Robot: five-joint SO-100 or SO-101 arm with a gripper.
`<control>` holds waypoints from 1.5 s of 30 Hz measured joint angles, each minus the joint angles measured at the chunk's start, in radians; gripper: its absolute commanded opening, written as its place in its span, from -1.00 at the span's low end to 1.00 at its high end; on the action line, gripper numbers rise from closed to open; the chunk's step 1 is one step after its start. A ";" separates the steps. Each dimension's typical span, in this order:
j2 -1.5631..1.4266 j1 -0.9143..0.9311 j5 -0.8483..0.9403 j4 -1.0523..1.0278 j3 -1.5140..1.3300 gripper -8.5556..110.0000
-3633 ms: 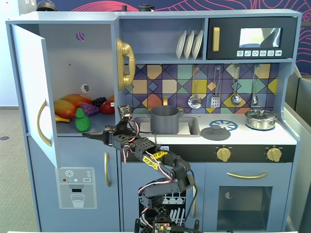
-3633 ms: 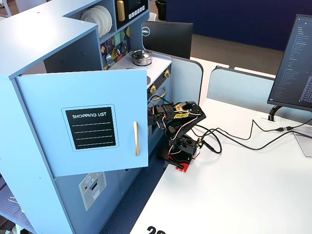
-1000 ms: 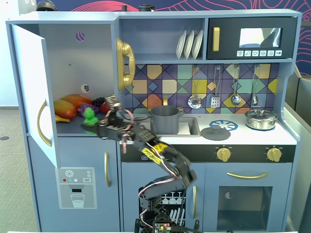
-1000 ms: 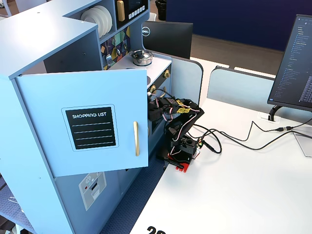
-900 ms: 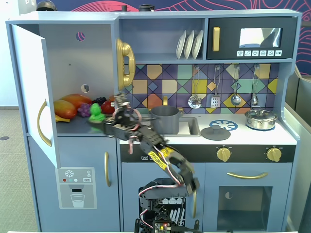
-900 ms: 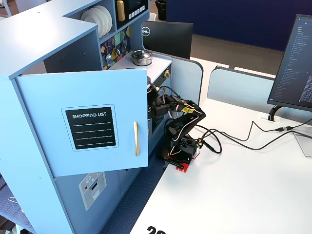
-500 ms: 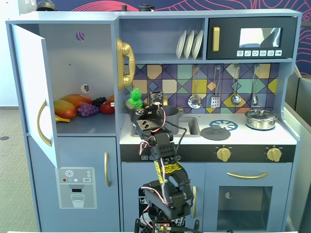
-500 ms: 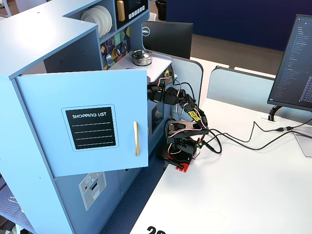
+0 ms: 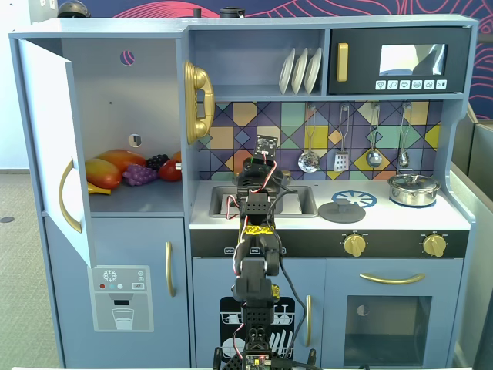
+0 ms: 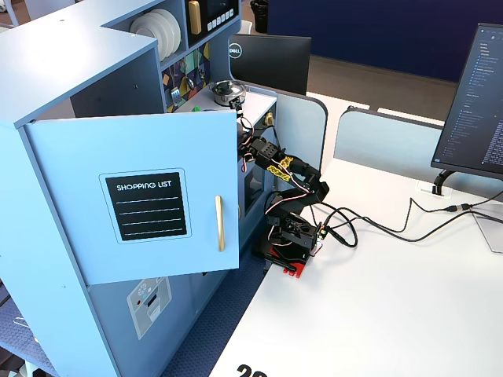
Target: Pick up the green pineapple from the left cabinet and place it in the gray recipient
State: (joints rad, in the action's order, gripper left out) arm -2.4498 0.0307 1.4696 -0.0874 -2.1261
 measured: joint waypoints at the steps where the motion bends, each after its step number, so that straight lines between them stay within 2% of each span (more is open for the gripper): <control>1: 0.031 -0.006 0.012 0.017 0.006 -0.86; 15: 0.382 0.000 0.089 0.109 0.173 -0.84; 17: 0.411 0.008 0.089 0.109 0.199 -0.64; 20: 0.428 0.018 0.064 0.123 0.229 -0.18; 23: 0.428 0.037 -0.002 0.129 0.244 -0.03; 29: 0.402 0.037 -0.028 0.104 0.250 -0.11; 32: 0.308 0.034 -0.031 0.002 0.250 -0.15; 35: 0.135 0.032 -0.031 -0.272 0.250 -0.27; 40: -0.207 0.025 0.051 -0.779 0.222 -0.62; 43: -0.368 0.020 0.091 -0.966 0.121 -0.86; 45: -0.456 0.014 0.112 -1.042 0.031 -0.86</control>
State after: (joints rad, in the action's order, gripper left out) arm -2.9054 0.0445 1.5815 -1.1290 -2.0954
